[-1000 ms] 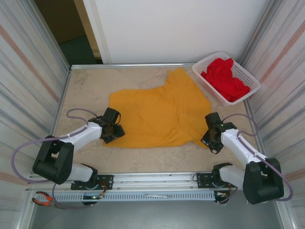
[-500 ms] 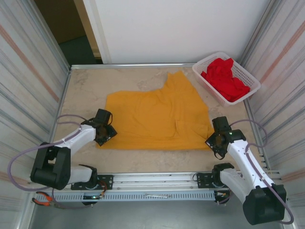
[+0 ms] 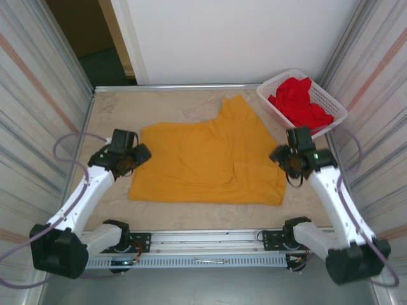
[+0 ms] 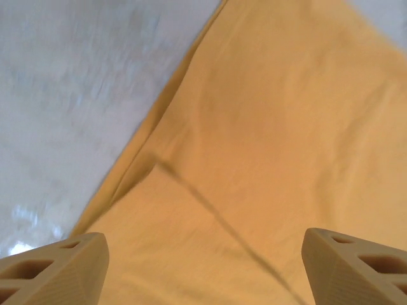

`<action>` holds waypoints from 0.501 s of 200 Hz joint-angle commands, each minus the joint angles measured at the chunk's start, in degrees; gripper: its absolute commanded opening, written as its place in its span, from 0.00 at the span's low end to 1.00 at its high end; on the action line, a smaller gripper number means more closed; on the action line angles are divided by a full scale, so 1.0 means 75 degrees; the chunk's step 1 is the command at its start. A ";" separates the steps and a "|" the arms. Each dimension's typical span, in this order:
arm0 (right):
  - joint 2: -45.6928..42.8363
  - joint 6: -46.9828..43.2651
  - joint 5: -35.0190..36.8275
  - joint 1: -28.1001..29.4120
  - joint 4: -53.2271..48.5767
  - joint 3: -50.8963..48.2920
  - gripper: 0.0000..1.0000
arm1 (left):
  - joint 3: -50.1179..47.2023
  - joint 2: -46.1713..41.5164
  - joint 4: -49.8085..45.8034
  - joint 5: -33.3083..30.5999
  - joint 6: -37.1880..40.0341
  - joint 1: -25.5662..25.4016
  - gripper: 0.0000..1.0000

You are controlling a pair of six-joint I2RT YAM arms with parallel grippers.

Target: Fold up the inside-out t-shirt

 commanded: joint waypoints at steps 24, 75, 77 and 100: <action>0.3970 -0.2031 -0.0417 0.0214 0.0971 0.3490 0.63 | 0.2367 0.2903 0.0350 0.0770 0.1754 0.0981 0.81; 0.8191 -0.3043 -0.0476 0.0019 0.0711 0.7912 0.62 | 0.4983 0.5616 -0.0173 0.0641 0.2556 0.1064 0.81; 0.8345 -0.3090 -0.0507 0.0016 0.0701 0.8119 0.62 | 0.5069 0.5672 -0.0193 0.0643 0.2560 0.1061 0.81; 0.9849 -0.3660 -0.0541 0.0047 0.0456 1.0020 0.62 | 0.5638 0.6155 -0.0397 0.0777 0.2575 0.1126 0.81</action>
